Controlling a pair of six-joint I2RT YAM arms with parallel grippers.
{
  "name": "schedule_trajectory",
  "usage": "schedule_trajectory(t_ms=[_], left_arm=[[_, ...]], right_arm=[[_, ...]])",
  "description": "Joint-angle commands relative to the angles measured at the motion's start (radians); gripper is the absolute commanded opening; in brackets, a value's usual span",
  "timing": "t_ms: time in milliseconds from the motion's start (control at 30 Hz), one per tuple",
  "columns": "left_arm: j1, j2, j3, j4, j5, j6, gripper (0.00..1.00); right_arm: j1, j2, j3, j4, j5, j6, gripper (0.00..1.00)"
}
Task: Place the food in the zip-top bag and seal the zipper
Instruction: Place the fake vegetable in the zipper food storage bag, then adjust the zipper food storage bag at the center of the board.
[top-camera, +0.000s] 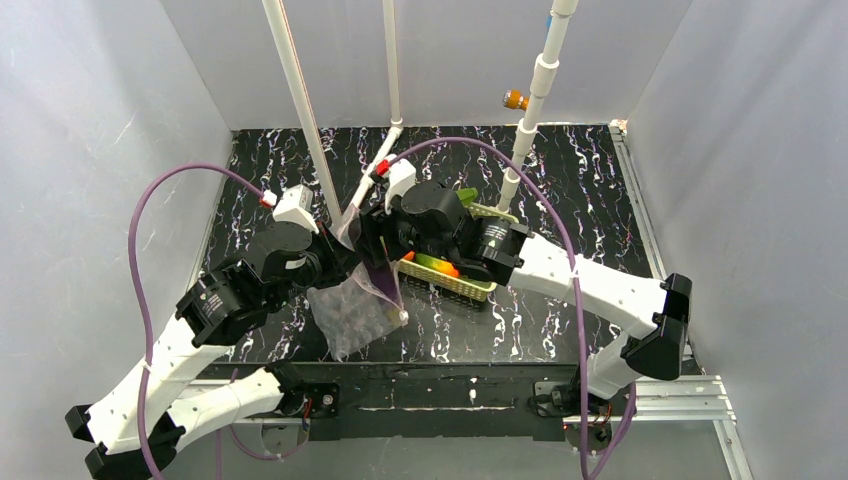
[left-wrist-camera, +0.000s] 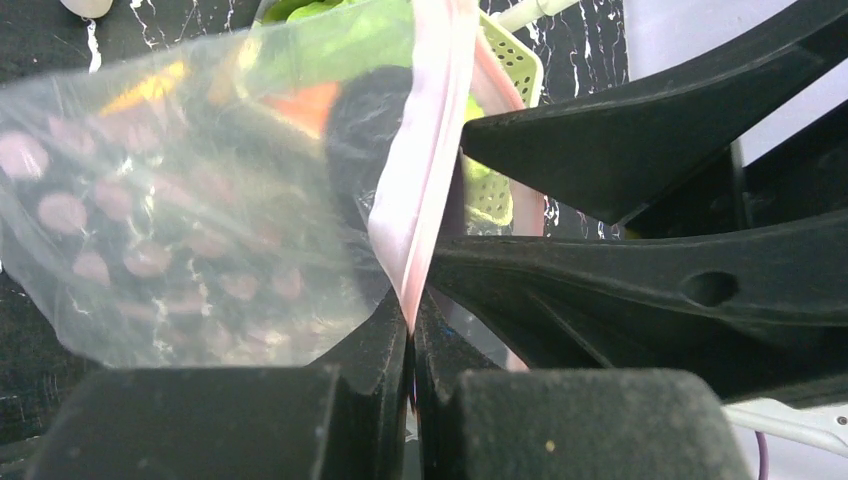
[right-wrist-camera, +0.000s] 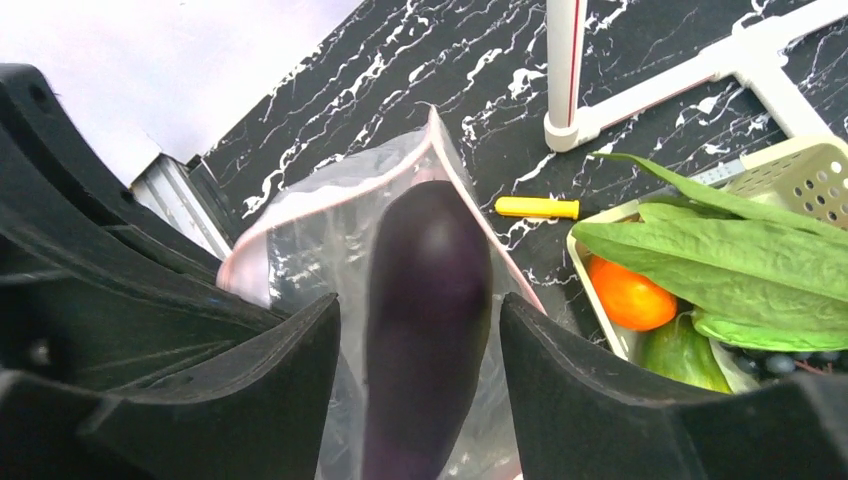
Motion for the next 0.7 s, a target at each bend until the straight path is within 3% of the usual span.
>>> schedule_trajectory(t_ms=[0,267,433,667], left_arm=[[0.004,-0.004,0.005,0.021,-0.011,0.004,0.0],[0.004,-0.015,-0.015,0.011,-0.03,0.002,0.0],[0.004,-0.024,-0.03,0.01,-0.037,-0.006,0.0],[0.004,-0.029,-0.03,0.006,-0.04,-0.007,0.0]], right_arm=[[0.005,0.01,0.113,-0.069,-0.018,0.005,0.71],[0.004,-0.043,0.13,-0.092,0.013,-0.001,0.76],[-0.021,-0.145,0.027,-0.049,-0.002,-0.004,0.78],[-0.026,-0.156,-0.02,-0.149,-0.068,0.1,0.8]])
